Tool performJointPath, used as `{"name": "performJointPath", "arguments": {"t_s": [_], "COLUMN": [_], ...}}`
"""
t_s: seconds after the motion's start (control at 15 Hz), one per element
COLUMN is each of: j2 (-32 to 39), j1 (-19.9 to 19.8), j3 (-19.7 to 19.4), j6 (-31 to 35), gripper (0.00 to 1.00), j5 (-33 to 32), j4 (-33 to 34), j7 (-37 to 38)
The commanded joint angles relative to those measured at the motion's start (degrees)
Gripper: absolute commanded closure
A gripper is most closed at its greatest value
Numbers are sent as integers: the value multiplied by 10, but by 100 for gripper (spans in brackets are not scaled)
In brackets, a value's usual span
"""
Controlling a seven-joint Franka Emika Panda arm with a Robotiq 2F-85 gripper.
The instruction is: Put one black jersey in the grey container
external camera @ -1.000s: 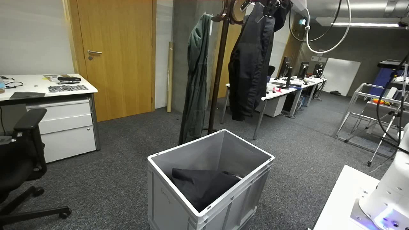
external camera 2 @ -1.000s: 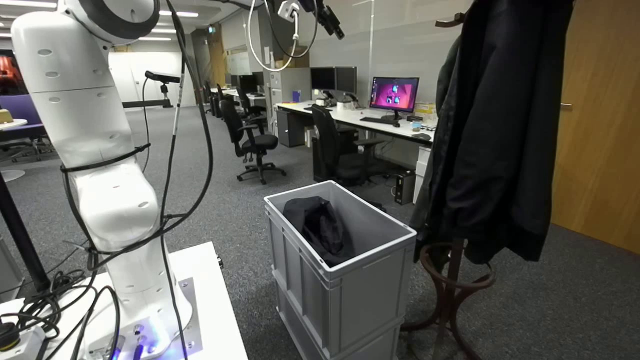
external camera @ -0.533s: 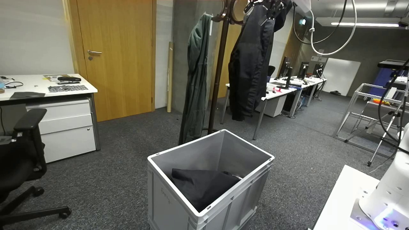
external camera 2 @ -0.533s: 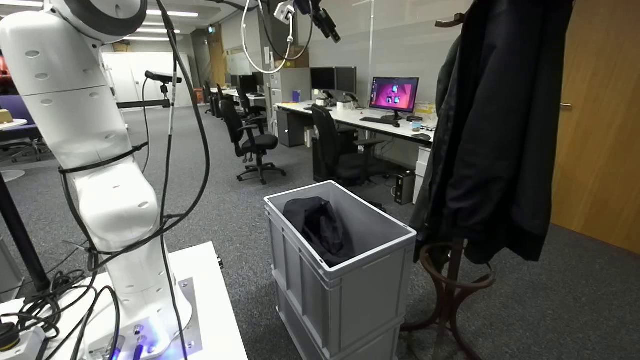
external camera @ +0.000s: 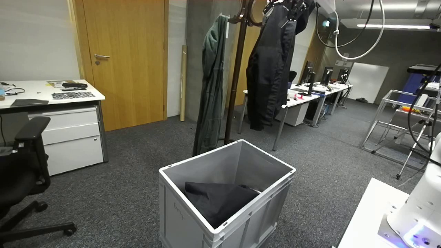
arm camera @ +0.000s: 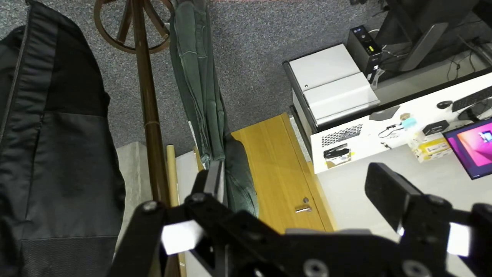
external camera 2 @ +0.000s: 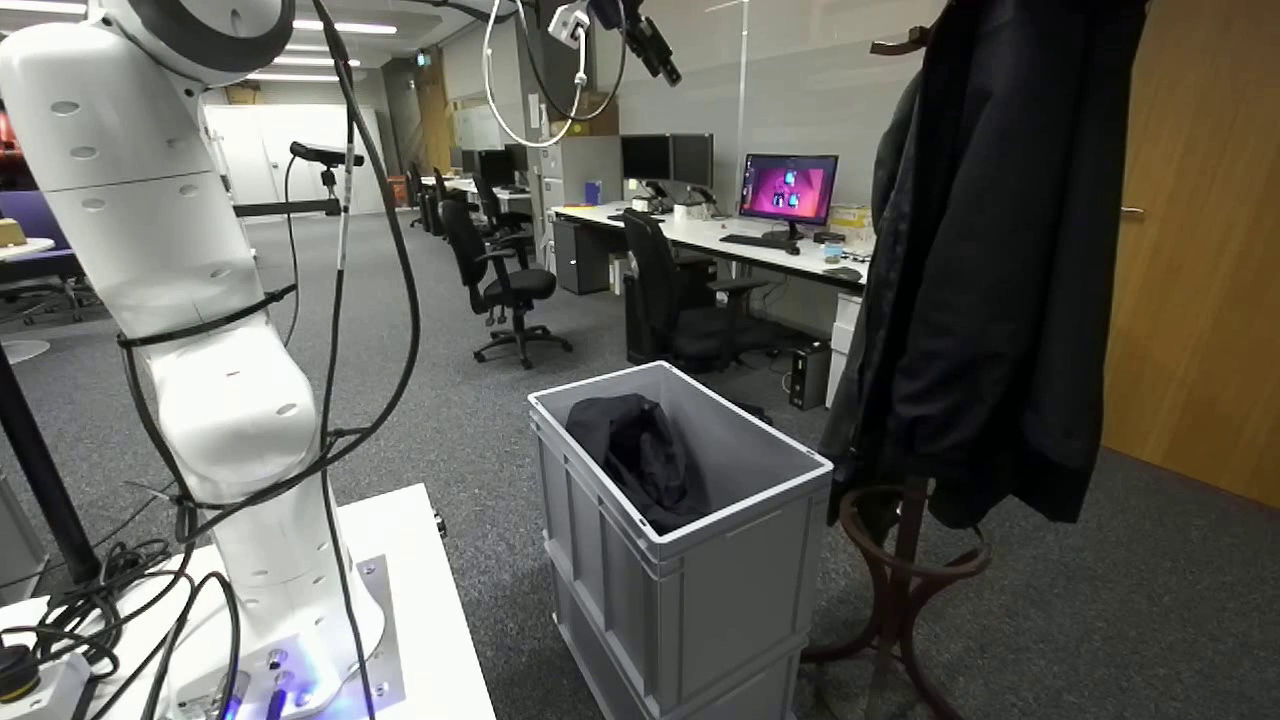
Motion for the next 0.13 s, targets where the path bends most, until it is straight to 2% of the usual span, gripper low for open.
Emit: {"name": "performJointPath", "arguments": {"t_s": [0.0,0.07], "j2": [2,2], "j1": [-18,-18], "j3": [17,17], "j6": [-2,-2], "gripper": [0,0], "j5": [2,2], "j4": [4,4], "j7": [-1,-1]}}
